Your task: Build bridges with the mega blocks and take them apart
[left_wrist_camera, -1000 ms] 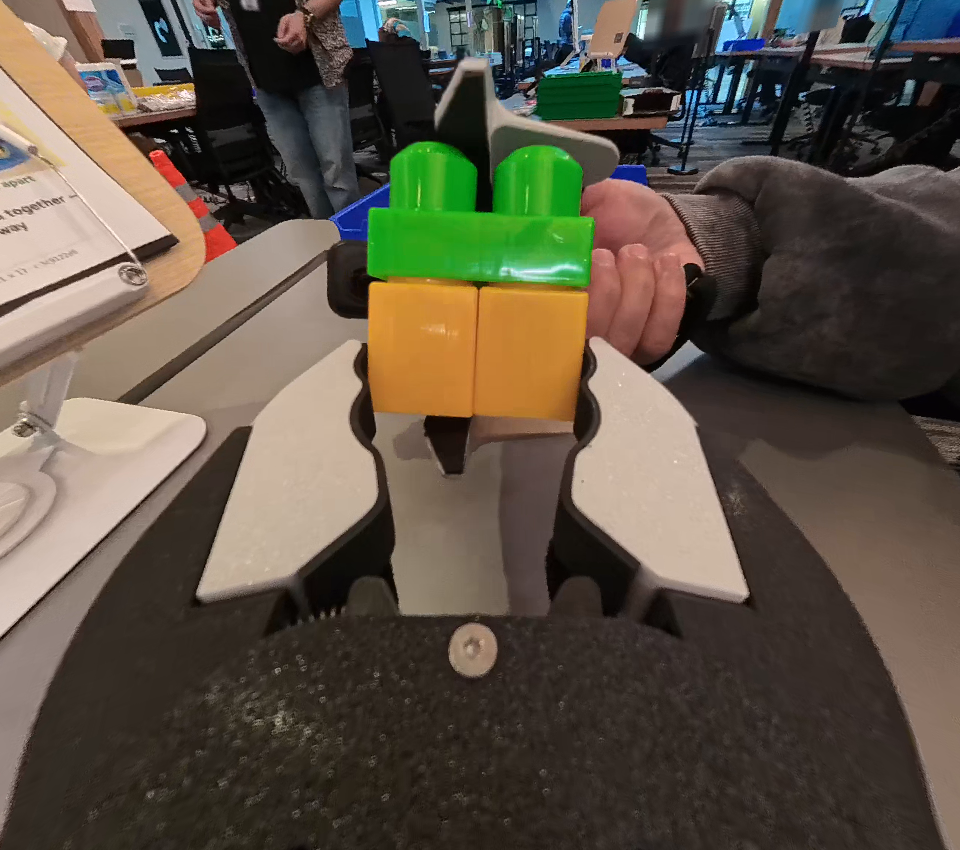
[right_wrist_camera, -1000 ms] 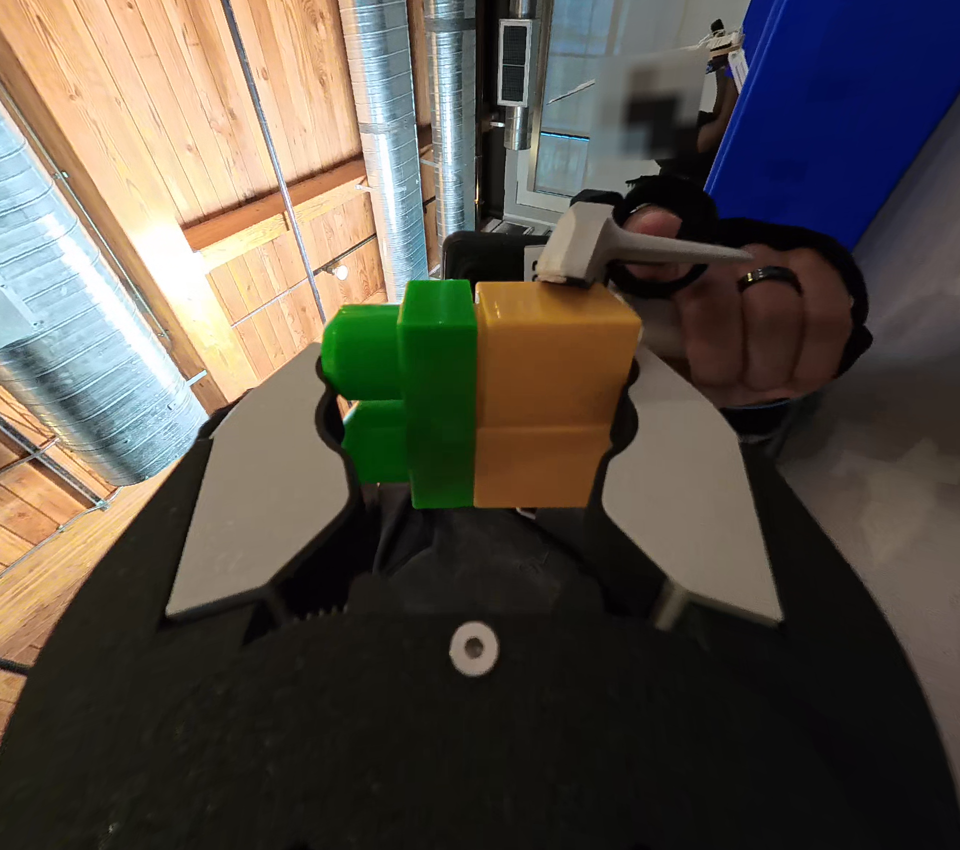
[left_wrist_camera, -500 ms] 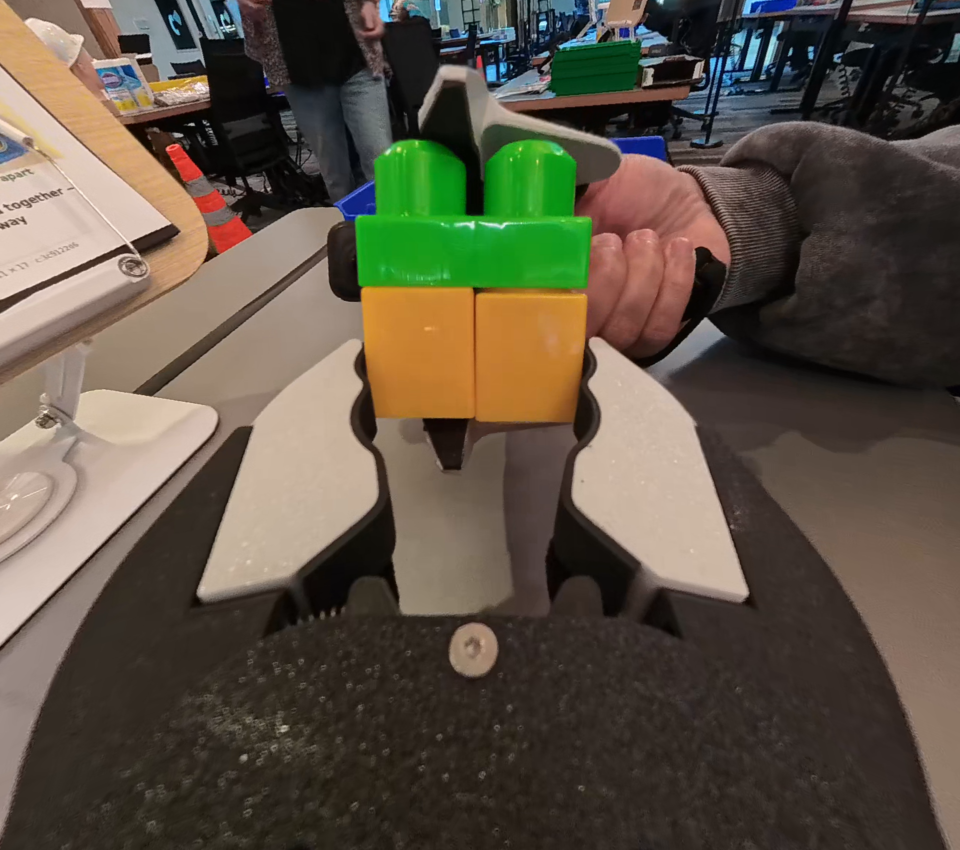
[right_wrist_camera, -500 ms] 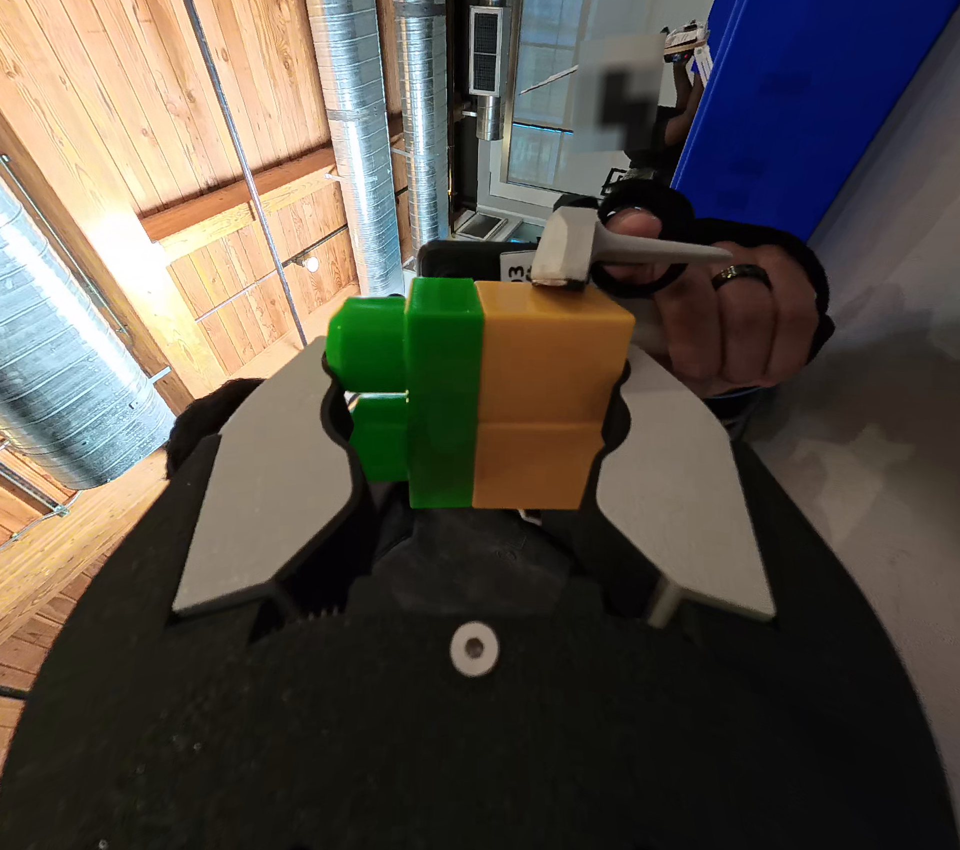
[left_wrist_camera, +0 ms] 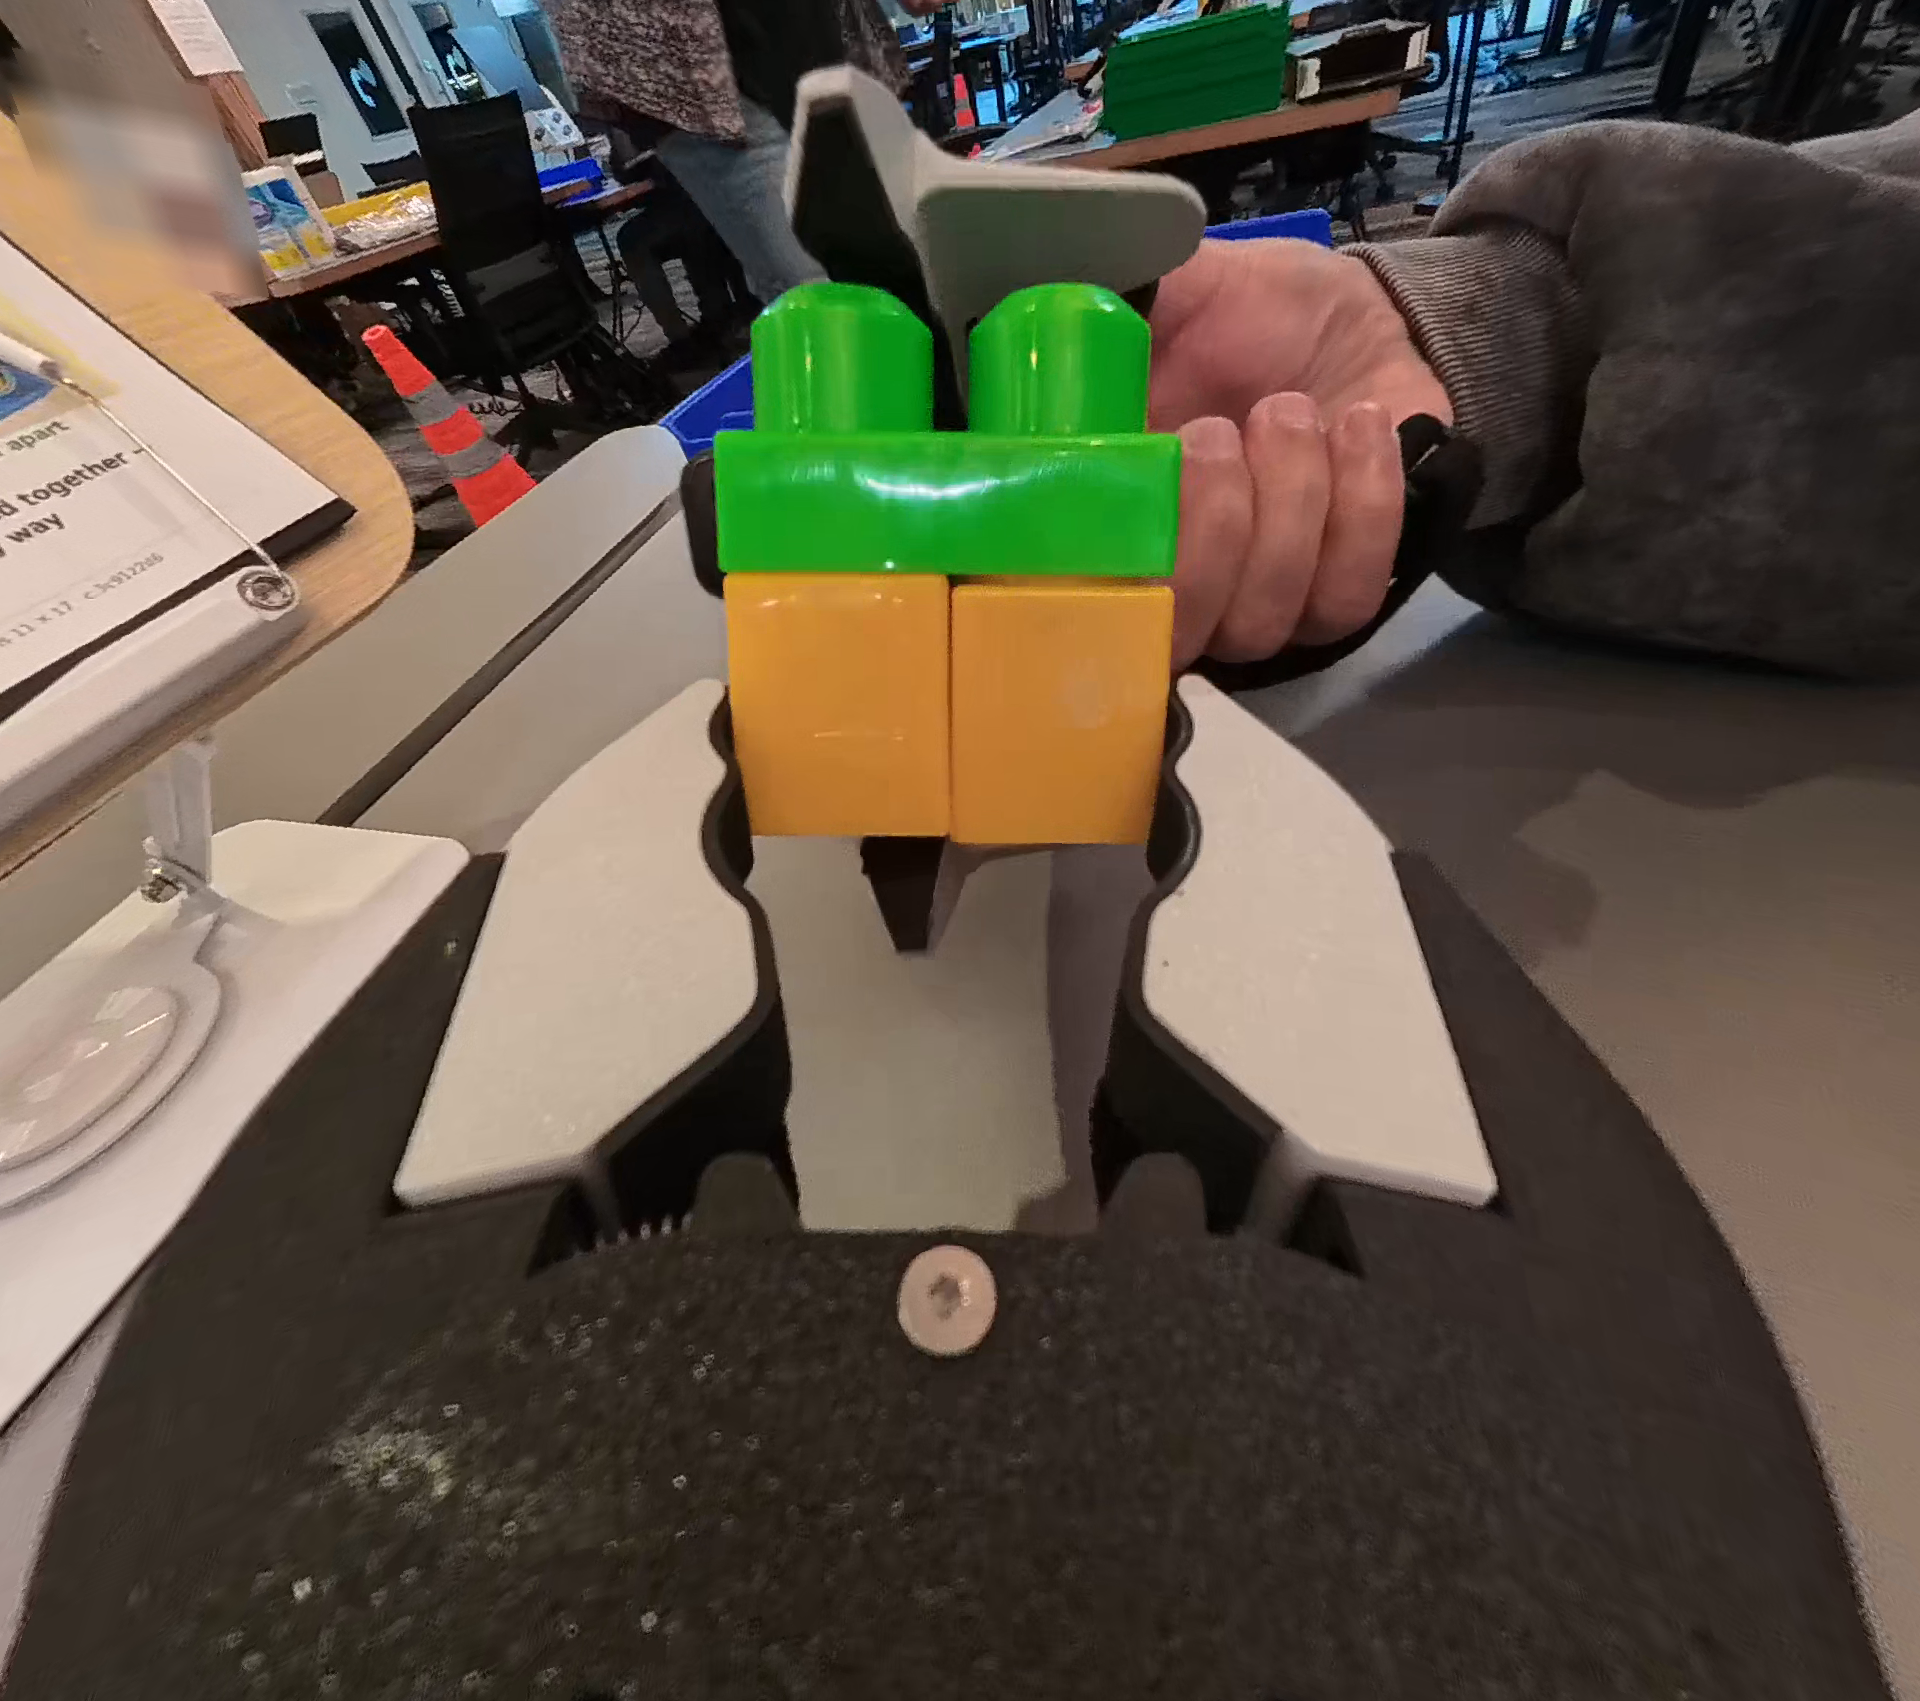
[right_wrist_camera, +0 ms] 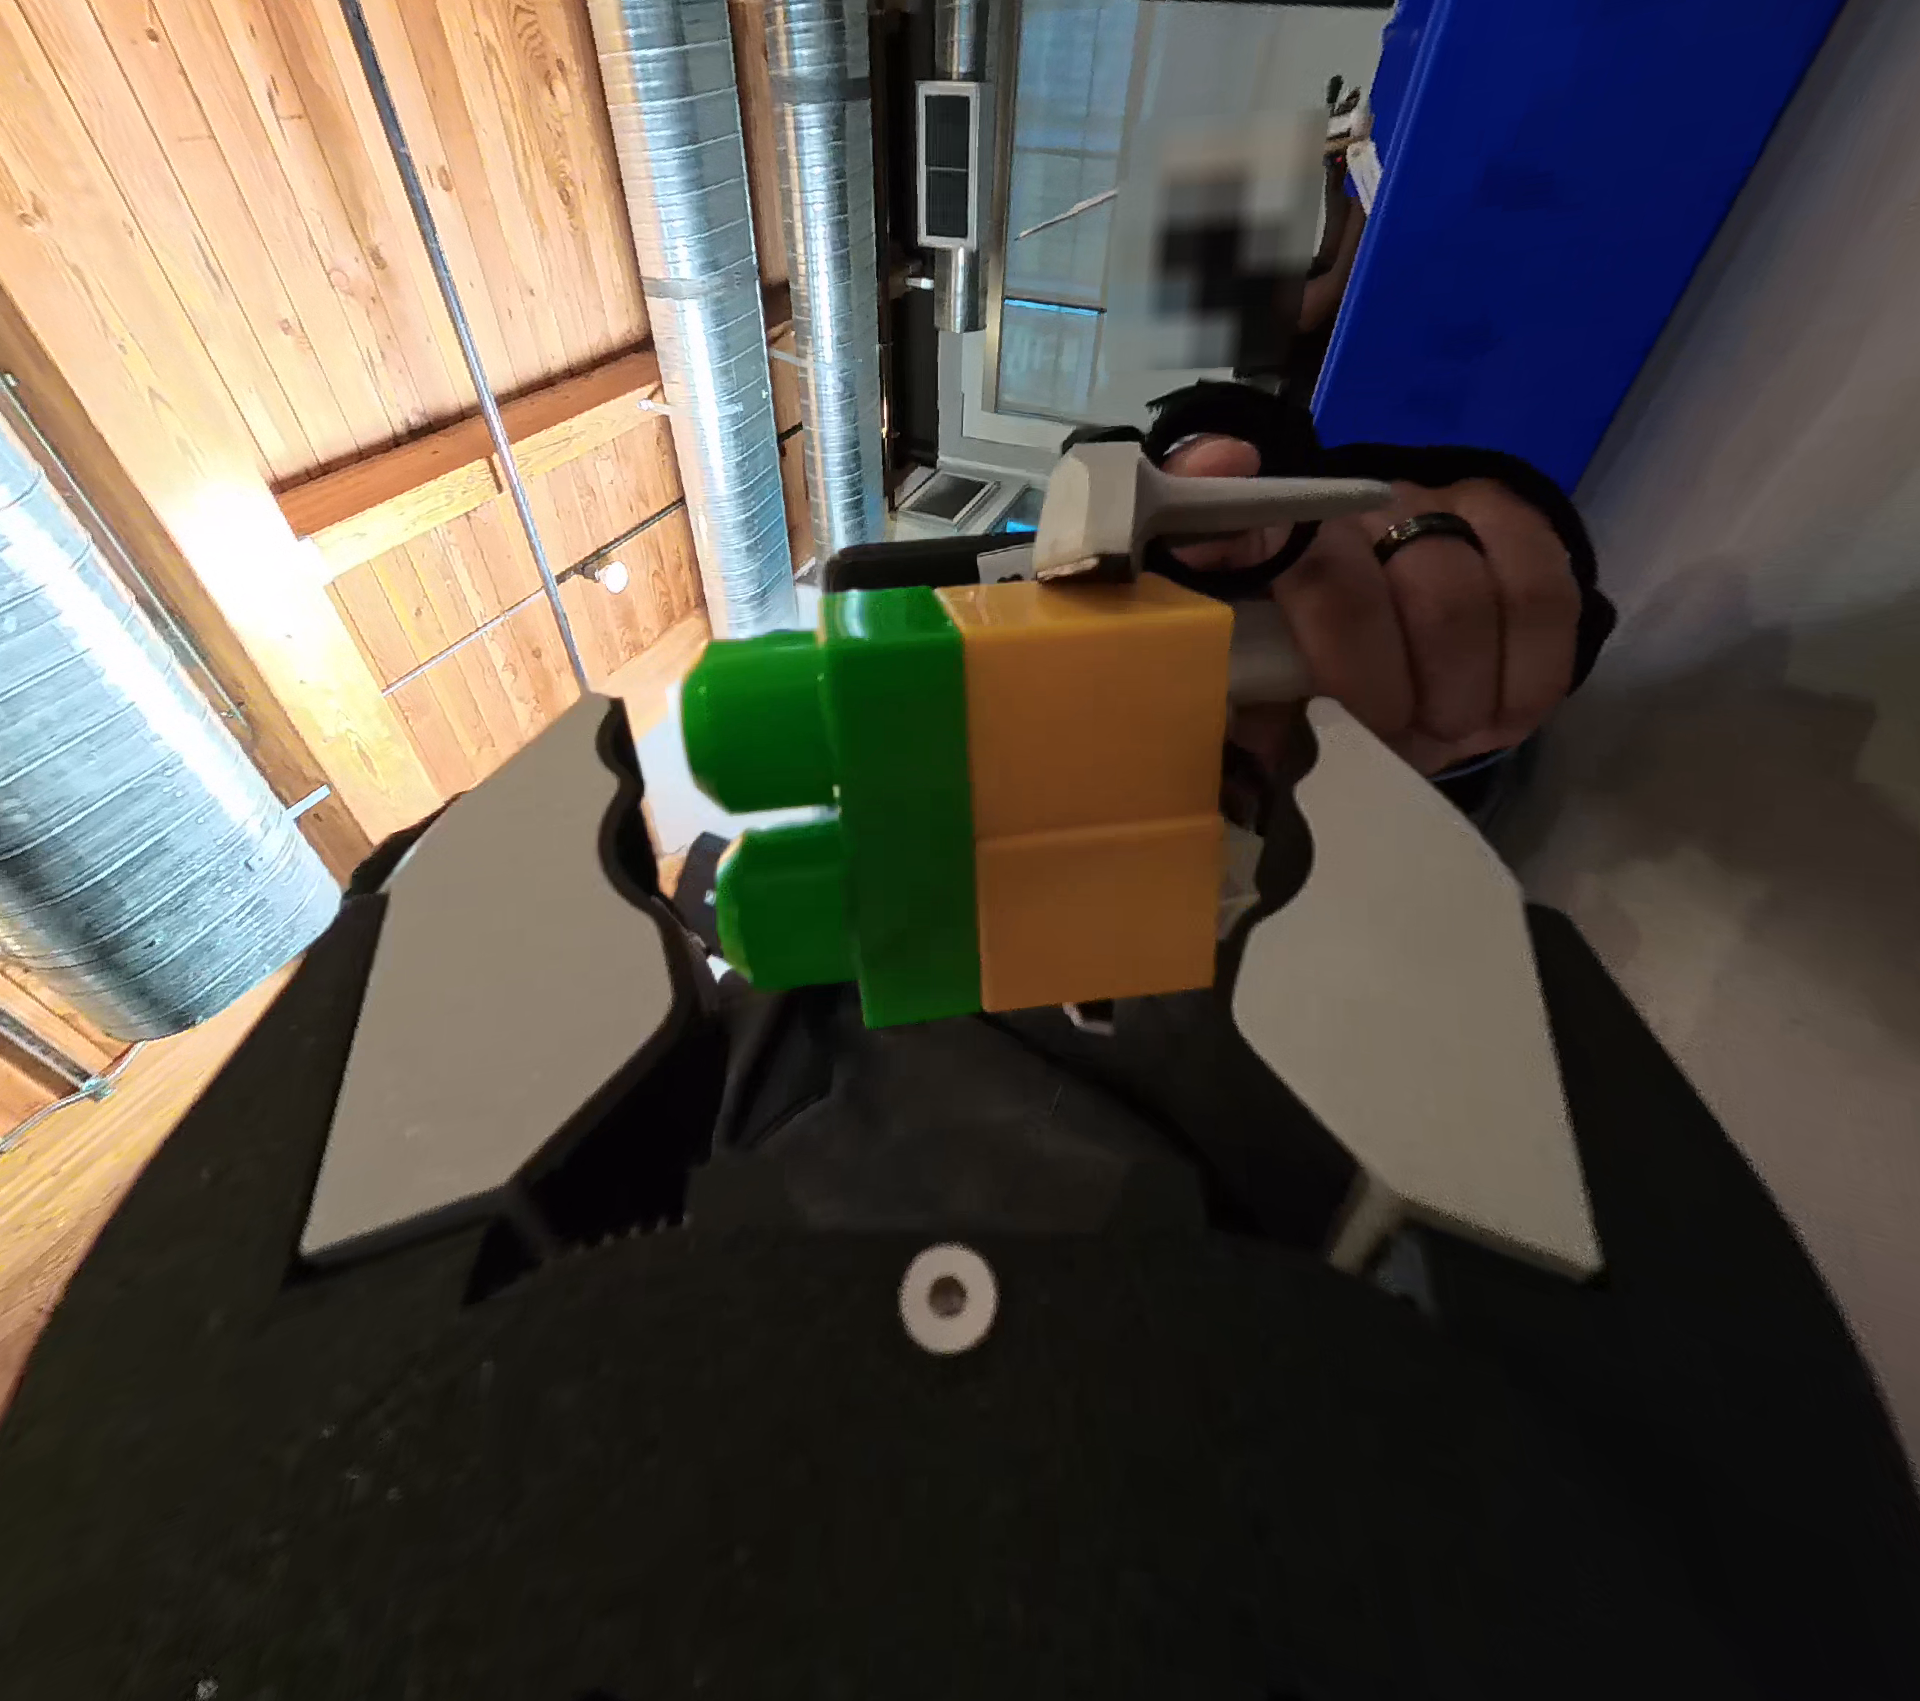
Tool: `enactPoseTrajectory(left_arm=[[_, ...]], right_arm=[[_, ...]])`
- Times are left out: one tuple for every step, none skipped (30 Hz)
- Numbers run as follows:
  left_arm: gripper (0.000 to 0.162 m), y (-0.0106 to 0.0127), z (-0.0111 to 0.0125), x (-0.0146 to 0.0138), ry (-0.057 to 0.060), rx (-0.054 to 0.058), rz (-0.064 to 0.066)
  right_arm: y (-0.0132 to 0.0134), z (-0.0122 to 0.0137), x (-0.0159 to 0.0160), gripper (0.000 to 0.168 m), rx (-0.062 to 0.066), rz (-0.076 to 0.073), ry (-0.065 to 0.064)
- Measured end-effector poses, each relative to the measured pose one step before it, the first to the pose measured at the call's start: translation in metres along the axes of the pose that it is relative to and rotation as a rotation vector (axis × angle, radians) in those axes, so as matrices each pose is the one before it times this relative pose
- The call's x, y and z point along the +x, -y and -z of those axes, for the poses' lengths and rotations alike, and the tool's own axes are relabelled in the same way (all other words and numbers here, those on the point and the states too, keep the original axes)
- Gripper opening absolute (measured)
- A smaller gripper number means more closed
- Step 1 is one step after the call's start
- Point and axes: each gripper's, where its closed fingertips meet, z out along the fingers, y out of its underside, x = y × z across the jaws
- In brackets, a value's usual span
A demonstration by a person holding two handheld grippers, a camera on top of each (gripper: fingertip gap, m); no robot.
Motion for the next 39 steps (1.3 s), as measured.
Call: enactPoseTrajectory(left_arm=[[0.075,0.00076,0.00091,-0.00138,0.0017,0.0053,0.0091],[0.075,0.00114,0.00081,-0.00105,-0.0031,0.0091,0.0136],[0.075,0.00063,0.00057,-0.00102,-0.0023,0.0065,0.0131],[0.075,0.00017,0.00027,-0.0006,-0.0027,0.0037,0.0076],[0.075,-0.0003,-0.0001,0.00019,-0.0036,0.0006,0.0038],[0.075,-0.00011,-0.0002,0.00018,-0.0004,0.0021,0.0009],[0.075,0.00067,-0.00008,0.00014,-0.0007,0.0054,0.0008],[0.075,0.00088,0.00042,-0.0002,-0.0001,0.0056,0.0033],[0.075,0.00164,0.00083,-0.00033,-0.0005,0.0099,0.0044],[0.075,0.00177,0.00084,-0.00033,0.0001,0.0123,0.0038],[0.075,0.00064,0.00006,-0.00002,-0.0009,0.0047,0.0025],[0.075,-0.00126,-0.00088,0.00147,-0.0084,-0.0051,0.0037],[0.075,-0.00143,-0.00126,0.00153,-0.0038,-0.0043,0.0026],[0.075,-0.00035,-0.00044,0.0002,0.0059,0.0014,-0.0031],[0.075,-0.00017,0.0,0.00024,-0.0004,-0.0037,-0.0069],[0.075,-0.00098,-0.0002,0.00004,-0.0024,-0.0107,-0.0047],[0.075,-0.00095,-0.00023,-0.00025,0.0026,-0.0043,-0.0053],[0.075,0.0001,-0.00034,0.00051,-0.0001,0.0054,-0.0027],[0.075,-0.00005,-0.00034,0.00083,-0.0058,0.0028,0.0029],[0.075,-0.00042,-0.00025,0.00039,-0.0054,-0.0022,0.0024],[0.075,0.00002,-0.00026,0.00057,-0.0049,0.0019,0.0028],[0.075,-0.00006,-0.00031,0.00022,-0.0018,0.0036,0.0029],[0.075,-0.00094,-0.00032,-0.00076,0.0035,-0.0007,0.0025],[0.075,-0.0008,-0.00022,-0.00086,0.0026,0.0018,0.0063],[0.075,0.00041,0.00001,-0.00069,0.002,0.0089,0.0027],[0.075,0.00035,0.00021,-0.00094,0.0076,0.004,-0.0066],[0.075,0.00071,0.00047,-0.00051,0.0063,0.0036,-0.005],[0.075,0.00124,0.00069,-0.00005,0.002,0.0076,-0.0004],[0.075,0.00077,0.00048,-0.00019,0.0036,0.0047,0.0031],[0.075,-0.00002,0.00003,-0.00056,0.0064,0.0021,0.0019],[0.075,-0.00058,-0.00012,-0.00037,0.0039,-0.0026,-0.0029],[0.075,-0.00039,-0.00013,-0.00017,0.0012,-0.0024,-0.0006],[0.075,0.00006,-0.00007,0.00013,-0.0005,0.0022,0.0019],[0.075,-0.00069,-0.00021,0.0003,-0.0013,-0.0041,-0.0001],[0.075,-0.00082,-0.0006,0.00034,-0.0005,-0.0056,-0.0011],[0.075,-0.00026,-0.00054,0.00046,-0.0006,-0.0021,-0.0006],[0.075,-0.00068,-0.00024,0.00005,0.0005,-0.0074,-0.0012],[0.075,-0.00097,-0.00008,-0.00057,0.0037,-0.0096,-0.0026],[0.075,-0.00047,0.00018,-0.00084,0.0064,-0.0038,-0.0016]], right_arm=[[0.00143,0.00313,-0.0013,0.115,0.0116,0.002,0.0051],[-0.00175,0.00184,-0.00031,0.115,-0.0072,-0.0058,0.0027],[-0.00416,-0.00034,-0.00136,0.113,-0.0205,-0.0069,0.0126],[-0.00524,-0.00204,-0.00281,0.111,-0.0254,-0.0093,0.0235],[-0.0042,-0.00266,-0.00136,0.109,-0.0223,-0.0025,0.0126],[-0.0007,-0.00239,-0.00046,0.109,-0.0038,0.0081,0.0022],[0.00098,-0.00126,-0.00019,0.109,0.0039,0.009,0.0001],[0.00017,-0.00068,-0.00013,0.108,-0.0027,0.0037,0.0059],[-0.00008,0.00004,-0.00027,0.103,-0.0061,-0.0012,0.0122],[0.0011,0.00084,-0.00016,0.095,-0.0001,-0.001,0.0133],[0.00355,0.00102,0.00077,0.09,0.0205,0.0047,0.0077],[0.00279,0.00023,0.00115,0.09,0.0171,0.003,0.0049],[0.00087,-0.00048,0.00057,0.092,0.0037,0.0039,0.0087],[-0.00013,-0.00007,-0.00011,0.092,0.0,-0.0029,0.0109],[-0.00082,0.00034,-0.00008,0.092,-0.0033,-0.0024,0.0048],[-0.00025,0.00045,0.00079,0.093,0.0016,0.0001,-0.0071],[0.0001,0.00023,0.00053,0.092,0.0023,0.0019,-0.0076],[-0.00107,0.00011,-0.00014,0.093,-0.0074,0.0018,-0.0042],[-0.00091,0.00026,0.00022,0.092,-0.0063,0.0004,-0.0077],[-0.00048,0.00028,0.00045,0.092,-0.0019,-0.0023,-0.0082],[-0.00116,0.00009,0.0,0.091,-0.0116,0.004,-0.0067],[-0.00028,0.00017,0.00017,0.09,-0.0051,0.0058,-0.0074],[0.00092,0.00067,0.00084,0.089,0.003,0.005,-0.0083],[0.00038,0.00044,0.00073,0.086,-0.0013,0.0131,-0.0044],[0.00025,-0.00025,-0.00027,0.085,-0.0018,0.0093,0.0075],[0.00082,-0.0003,-0.00033,0.085,0.004,0.0008,0.0121],[0.00027,-0.00092,-0.00079,0.084,0.0011,0.0023,0.0135],[-0.00039,-0.00101,-0.00103,0.084,-0.002,-0.0053,0.0176],[0.00068,-0.00069,-0.0003,0.084,0.0047,-0.005,0.0092],[0.00054,-0.0004,-0.00006,0.084,0.0022,-0.0039,0.0051],[0.00002,-0.00002,0.00033,0.084,-0.0013,-0.0026,0.0012],[0.00046,0.00012,0.00011,0.084,0.002,0.0012,0.0007],[-0.00027,-0.00006,-0.00022,0.084,0.0001,-0.0034,0.0033],[-0.00019,0.00051,0.00049,0.084,0.0,-0.0024,-0.0049],[-0.00025,0.00076,0.00026,0.084,-0.0005,-0.001,-0.0024],[-0.0003,0.00055,-0.00039,0.084,0.0005,-0.0045,0.0047],[0.00027,0.00055,0.00024,0.084,0.0044,-0.0067,0.0011],[0.00071,0.00029,0.00079,0.084,0.0057,-0.0022,-0.0042],[0.00061,-0.00023,0.00038,0.085,0.0026,-0.0002,-0.0017]])
